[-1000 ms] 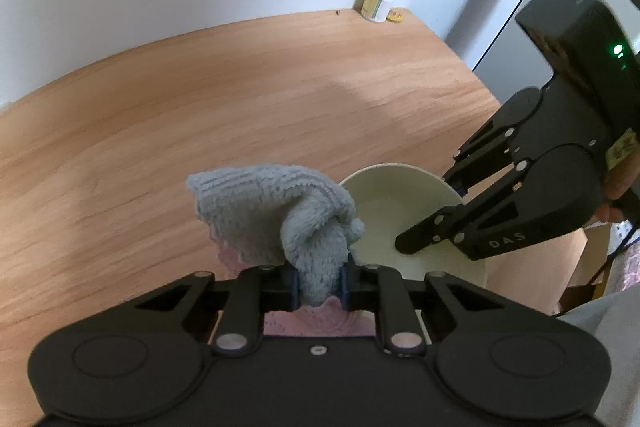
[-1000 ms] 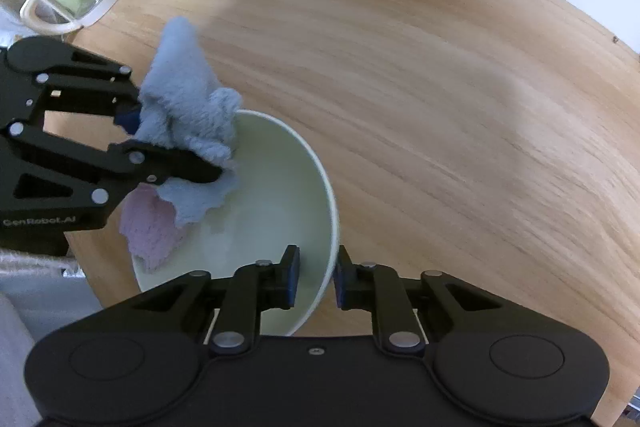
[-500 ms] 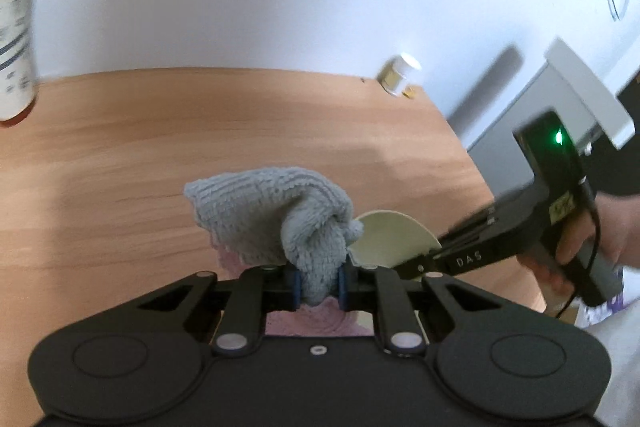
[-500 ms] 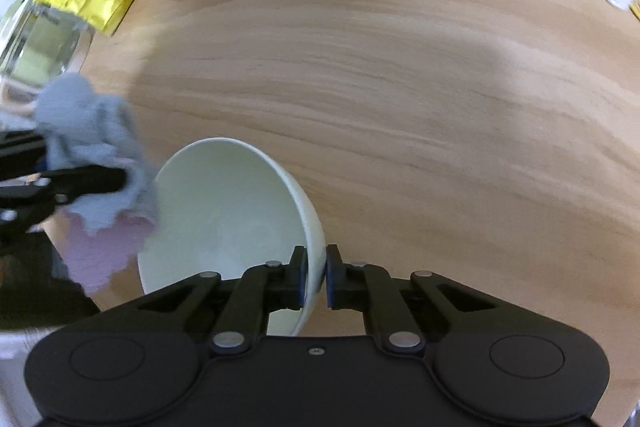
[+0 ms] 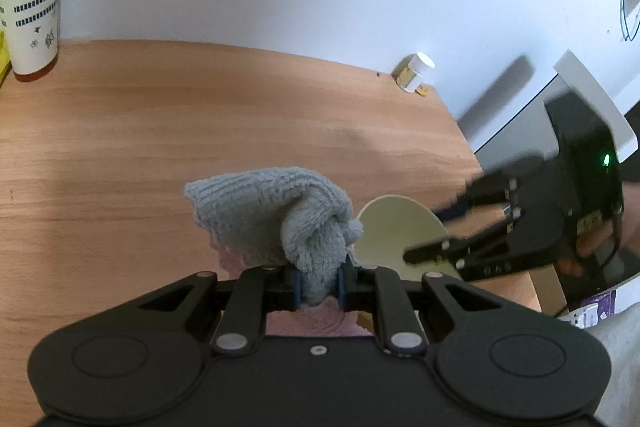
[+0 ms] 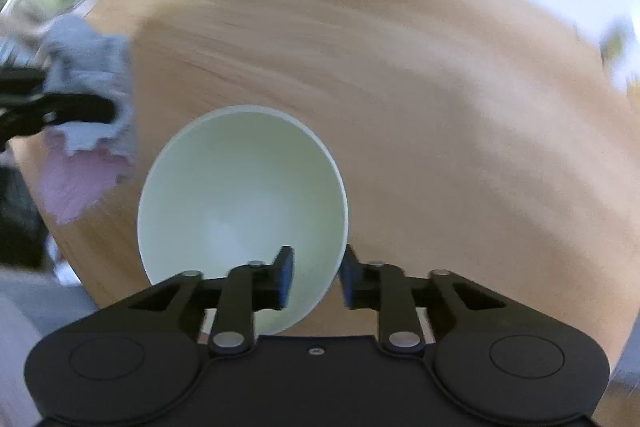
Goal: Clean bowl
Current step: 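Lift and tilt the bowl with the right gripper toward the towel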
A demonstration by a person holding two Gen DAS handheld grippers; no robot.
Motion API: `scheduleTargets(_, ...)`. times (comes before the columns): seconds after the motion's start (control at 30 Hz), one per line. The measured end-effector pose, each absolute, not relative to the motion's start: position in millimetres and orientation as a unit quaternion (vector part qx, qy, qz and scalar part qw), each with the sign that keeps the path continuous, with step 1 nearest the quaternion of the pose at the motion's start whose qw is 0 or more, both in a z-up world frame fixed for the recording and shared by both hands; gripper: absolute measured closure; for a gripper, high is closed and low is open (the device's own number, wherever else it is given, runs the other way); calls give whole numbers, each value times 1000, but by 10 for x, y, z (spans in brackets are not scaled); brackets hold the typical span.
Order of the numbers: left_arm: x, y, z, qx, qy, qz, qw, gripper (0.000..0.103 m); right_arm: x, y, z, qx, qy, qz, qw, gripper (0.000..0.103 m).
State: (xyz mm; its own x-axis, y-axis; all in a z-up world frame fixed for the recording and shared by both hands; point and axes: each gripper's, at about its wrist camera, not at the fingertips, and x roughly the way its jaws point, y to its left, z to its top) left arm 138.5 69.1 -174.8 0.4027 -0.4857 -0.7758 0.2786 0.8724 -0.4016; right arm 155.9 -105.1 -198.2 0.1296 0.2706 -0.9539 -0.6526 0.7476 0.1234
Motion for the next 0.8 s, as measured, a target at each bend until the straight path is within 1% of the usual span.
scheduleTargets(0.03,1376,676,-1755,-99,499,-230,830,88,1586,-1002,-1950,-193,564,334,730,59)
scheduleTargets(0.17,1362,605,-1777,-79,509,-231,826,88,1727,-872,-1938,-242,539,396,703,59)
scheduleTargets(0.23,1333,581,-1781,-70,513,-227,825,88,1803,-780,-1986,-267,536,457,657,59)
scheduleTargets(0.27,1317,570,-1783,-66,516,-225,824,88,1821,-761,-2012,-272,540,474,640,56)
scheduleTargets(0.37,1288,590,-1798,-69,520,-216,824,88,1867,-689,-2113,-294,545,509,598,59)
scheduleTargets(0.43,1264,606,-1810,-71,521,-210,824,88,1927,-676,-2202,-289,559,519,579,67)
scheduleTargets(0.47,1249,613,-1820,-73,522,-207,824,88,1957,-683,-2241,-282,567,522,572,80)
scheduleTargets(0.67,1211,612,-1915,-86,529,-190,822,88,2066,-906,-2388,-190,624,513,557,88)
scheduleTargets(0.73,1210,604,-1932,-89,530,-190,822,88,2095,-1059,-2461,-132,655,492,558,91)
scheduleTargets(0.8,1197,606,-1947,-91,531,-190,821,88,2103,-1222,-2528,-73,680,467,561,91)
